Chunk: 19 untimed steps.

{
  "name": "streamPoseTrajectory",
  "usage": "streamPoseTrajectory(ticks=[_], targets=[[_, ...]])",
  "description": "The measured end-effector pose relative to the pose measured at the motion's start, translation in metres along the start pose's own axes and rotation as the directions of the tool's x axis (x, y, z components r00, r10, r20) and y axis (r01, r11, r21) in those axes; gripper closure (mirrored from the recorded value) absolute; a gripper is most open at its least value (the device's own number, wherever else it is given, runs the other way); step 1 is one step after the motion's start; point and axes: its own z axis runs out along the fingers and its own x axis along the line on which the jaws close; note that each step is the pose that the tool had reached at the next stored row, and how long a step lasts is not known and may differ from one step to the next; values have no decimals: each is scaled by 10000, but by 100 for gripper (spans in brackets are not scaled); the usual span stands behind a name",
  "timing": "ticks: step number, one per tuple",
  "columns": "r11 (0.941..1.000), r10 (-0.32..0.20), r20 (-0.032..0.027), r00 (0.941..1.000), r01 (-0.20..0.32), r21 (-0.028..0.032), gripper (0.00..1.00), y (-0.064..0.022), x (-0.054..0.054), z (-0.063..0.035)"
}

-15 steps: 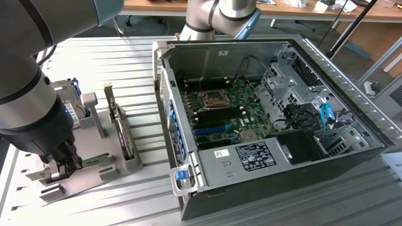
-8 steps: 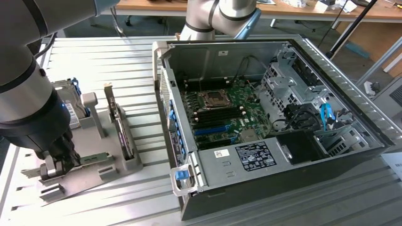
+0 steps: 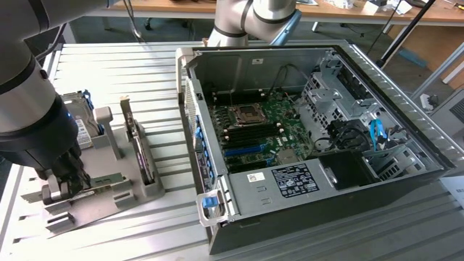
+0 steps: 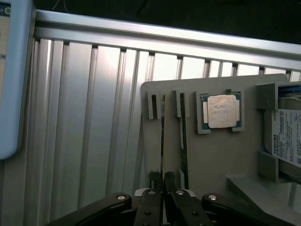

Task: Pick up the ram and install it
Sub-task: 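Pick up the ram and move it above insertion slot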

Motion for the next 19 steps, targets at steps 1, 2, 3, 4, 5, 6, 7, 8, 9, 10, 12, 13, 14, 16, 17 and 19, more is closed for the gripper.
streamPoseTrajectory(ticks=[1,2,3,4,5,6,7,8,9,10,12,13,14,16,17,19], targets=[[10000,0,0,10000,0,0,85,-1,0,-16],[10000,0,1,10000,0,1,85,-1,0,-30],[10000,0,0,10000,0,0,85,-2,-1,-45],[10000,0,0,10000,0,-1,85,-3,-1,-66],[10000,0,0,10000,0,1,85,-5,-1,-100],[10000,0,1,10000,0,1,85,-6,-2,-123],[10000,0,1,10000,0,0,85,-8,-2,-147],[10000,0,0,10000,0,0,85,-8,-2,-165],[10000,0,0,10000,0,0,85,-9,-2,-179],[10000,0,0,10000,0,1,85,-10,-3,-197],[10000,0,0,10000,0,0,85,-12,-3,-230],[10000,0,1,10000,0,1,85,-13,-4,-255],[10000,0,1,10000,0,1,85,-14,-4,-278],[10000,0,0,10000,0,0,85,-16,-4,-314],[10000,0,0,10000,0,0,85,-17,-4,-335],[10000,1,0,10000,-1,0,85,-19,-5,-365]])
